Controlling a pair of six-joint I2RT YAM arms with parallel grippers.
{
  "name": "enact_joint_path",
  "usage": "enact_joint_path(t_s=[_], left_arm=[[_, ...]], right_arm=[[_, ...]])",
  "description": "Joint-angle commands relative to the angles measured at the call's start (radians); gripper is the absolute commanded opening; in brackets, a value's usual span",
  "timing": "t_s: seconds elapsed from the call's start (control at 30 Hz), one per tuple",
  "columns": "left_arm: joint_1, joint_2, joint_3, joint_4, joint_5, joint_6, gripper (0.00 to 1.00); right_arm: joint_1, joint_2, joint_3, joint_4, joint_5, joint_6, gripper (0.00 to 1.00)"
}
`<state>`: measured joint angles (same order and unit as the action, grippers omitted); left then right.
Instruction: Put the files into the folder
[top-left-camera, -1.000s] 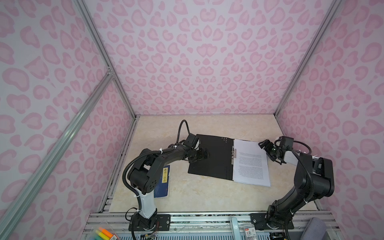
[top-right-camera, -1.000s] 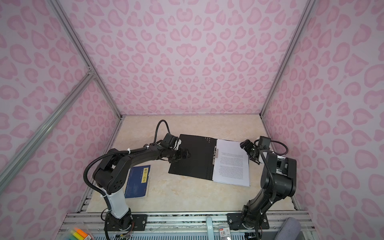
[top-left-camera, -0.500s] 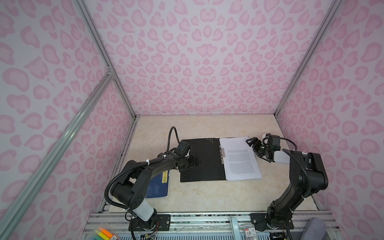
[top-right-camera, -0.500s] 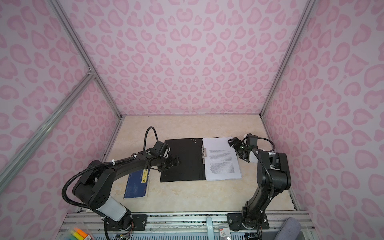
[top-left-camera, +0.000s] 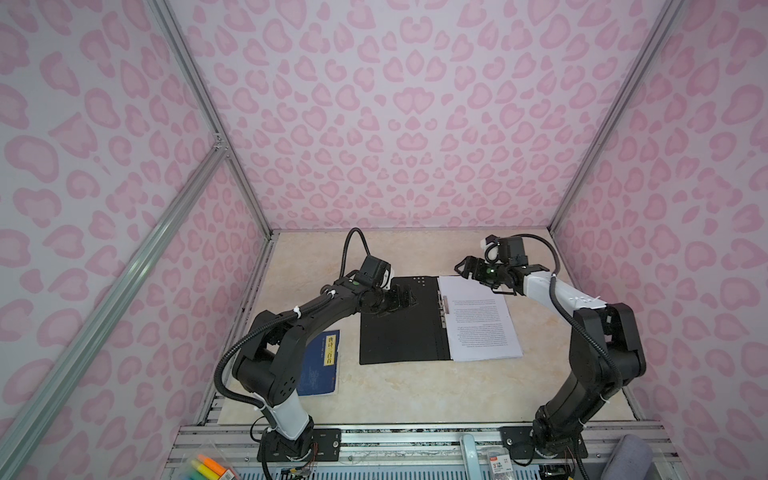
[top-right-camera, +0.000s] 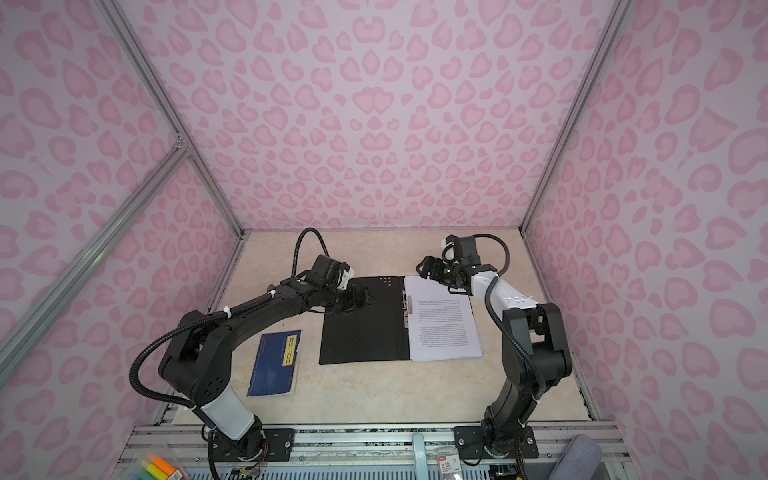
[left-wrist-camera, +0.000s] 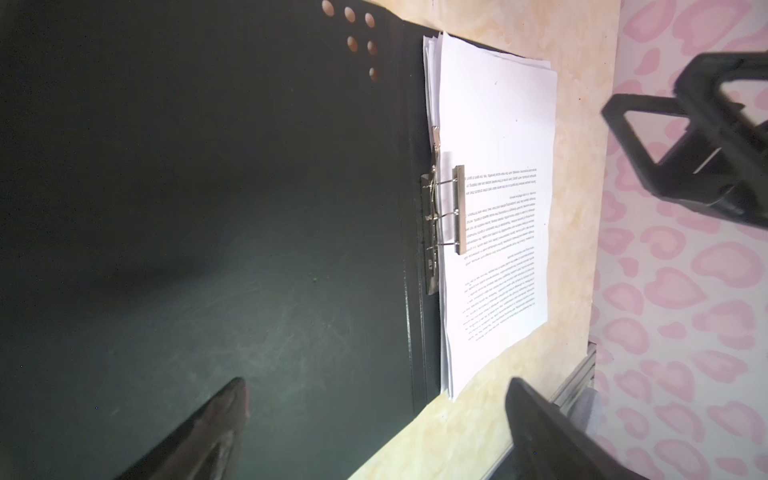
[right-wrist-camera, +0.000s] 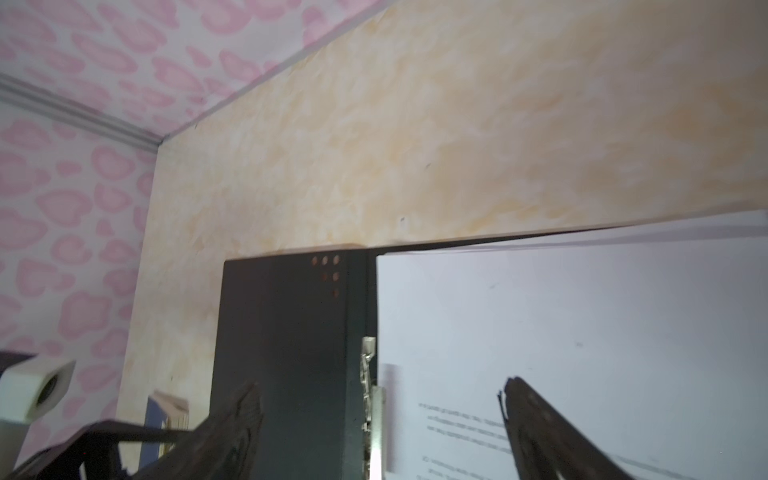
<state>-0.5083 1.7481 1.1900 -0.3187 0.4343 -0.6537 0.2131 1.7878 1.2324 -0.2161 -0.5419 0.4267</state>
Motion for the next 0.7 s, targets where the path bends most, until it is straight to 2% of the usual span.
enact_joint_path(t_s=[0.0,0.23,0.67], left_arm=[[0.013,0.057,0.042,0.031,0.075,-0.007,0.97],[0.038,0.133,0.03,0.051,0.083,-0.015,0.98],[0.06,0.123,-0.042,0.039,0.035,-0.014,0.98]], right_arm=[[0.046,0.079,0.061,-0.086,-0.111,-0.077,0.92],[0.089,0.177,0.116,-0.112,-0.125,-0.104,0.89],[0.094,0.258,0.157,-0.13,-0.168,-0.112,0.87]])
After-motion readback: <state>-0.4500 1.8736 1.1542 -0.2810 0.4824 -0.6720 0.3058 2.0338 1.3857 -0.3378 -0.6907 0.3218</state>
